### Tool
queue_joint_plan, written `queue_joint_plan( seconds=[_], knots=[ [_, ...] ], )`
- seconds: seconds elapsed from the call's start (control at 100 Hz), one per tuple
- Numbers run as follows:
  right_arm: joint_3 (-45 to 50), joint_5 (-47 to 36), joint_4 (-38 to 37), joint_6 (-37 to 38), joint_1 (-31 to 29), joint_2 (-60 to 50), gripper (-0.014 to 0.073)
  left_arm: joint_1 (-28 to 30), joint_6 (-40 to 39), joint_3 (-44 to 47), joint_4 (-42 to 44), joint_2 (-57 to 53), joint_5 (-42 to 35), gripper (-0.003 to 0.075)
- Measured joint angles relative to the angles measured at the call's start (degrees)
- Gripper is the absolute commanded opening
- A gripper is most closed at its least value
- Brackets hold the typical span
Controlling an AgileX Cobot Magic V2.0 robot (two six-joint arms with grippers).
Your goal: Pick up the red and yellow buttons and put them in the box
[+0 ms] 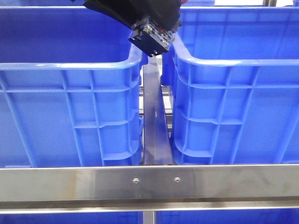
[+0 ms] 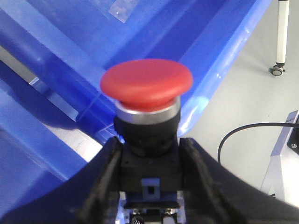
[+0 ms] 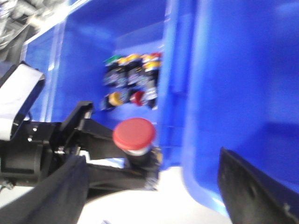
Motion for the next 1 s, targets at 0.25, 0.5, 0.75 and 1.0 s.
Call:
queue_joint_plan(
  seconds=[0.25,0.5,0.75,1.0],
  knots=[
    [0.0,-3.7,3.4,-3.2,8.1,6.7,0.0589,0.0,0.0,0.0,0.0,0.0,0.0,0.0157],
    [0.0,-7.6,5.5,-4.1,12.5,9.4,0.0589,0.0,0.0,0.0,0.0,0.0,0.0,0.0157],
    [0.0,-9.8,9.2,-6.6,14.7,11.3,0.0587,0.0,0.0,0.0,0.0,0.0,0.0,0.0157],
    [0.0,-10.7,9.7,-7.4,14.9,11.8,0.0252,0.0,0.0,0.0,0.0,0.0,0.0,0.0157]
  ],
)
